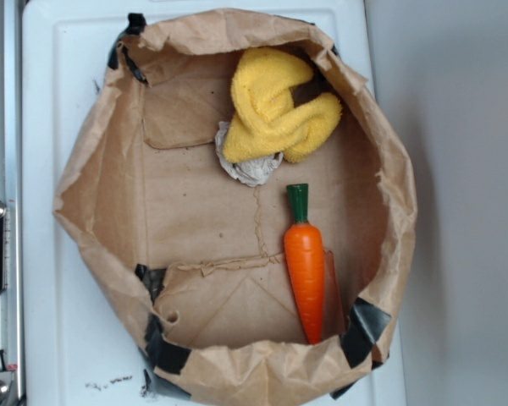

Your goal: Grab the carrot.

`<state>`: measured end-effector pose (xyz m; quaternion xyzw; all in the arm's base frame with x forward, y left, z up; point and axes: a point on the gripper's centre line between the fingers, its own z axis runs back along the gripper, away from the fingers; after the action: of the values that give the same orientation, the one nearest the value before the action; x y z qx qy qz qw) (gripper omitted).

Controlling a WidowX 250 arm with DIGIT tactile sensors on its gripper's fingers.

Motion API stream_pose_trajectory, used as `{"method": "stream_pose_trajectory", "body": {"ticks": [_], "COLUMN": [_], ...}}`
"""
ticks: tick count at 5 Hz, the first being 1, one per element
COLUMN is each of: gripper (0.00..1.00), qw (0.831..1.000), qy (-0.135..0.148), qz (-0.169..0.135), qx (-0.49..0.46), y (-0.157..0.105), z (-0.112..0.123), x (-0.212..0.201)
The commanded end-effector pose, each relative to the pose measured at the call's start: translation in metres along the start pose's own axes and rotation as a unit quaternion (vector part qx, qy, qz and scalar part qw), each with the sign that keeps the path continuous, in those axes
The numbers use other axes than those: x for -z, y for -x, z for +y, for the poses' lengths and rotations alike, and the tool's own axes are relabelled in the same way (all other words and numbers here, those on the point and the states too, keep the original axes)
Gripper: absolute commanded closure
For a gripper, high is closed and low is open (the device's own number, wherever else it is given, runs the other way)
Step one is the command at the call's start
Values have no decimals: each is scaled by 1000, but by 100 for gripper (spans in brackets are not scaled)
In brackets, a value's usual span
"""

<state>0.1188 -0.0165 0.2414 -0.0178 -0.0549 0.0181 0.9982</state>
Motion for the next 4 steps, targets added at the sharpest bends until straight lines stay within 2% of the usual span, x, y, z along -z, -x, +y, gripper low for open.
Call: {"method": "stream_pose_trajectory", "body": {"ticks": [1, 2, 3, 4], "gripper": [0, 0, 0, 0], "qw": [1000, 1000, 1000, 999], "qy": [0, 7, 13, 18], "qz": [0, 11, 4, -22], "qx": [0, -22, -26, 41], "y": [0, -47, -87, -113], "z": [0, 47, 56, 59], "x": [0, -47, -46, -36]}}
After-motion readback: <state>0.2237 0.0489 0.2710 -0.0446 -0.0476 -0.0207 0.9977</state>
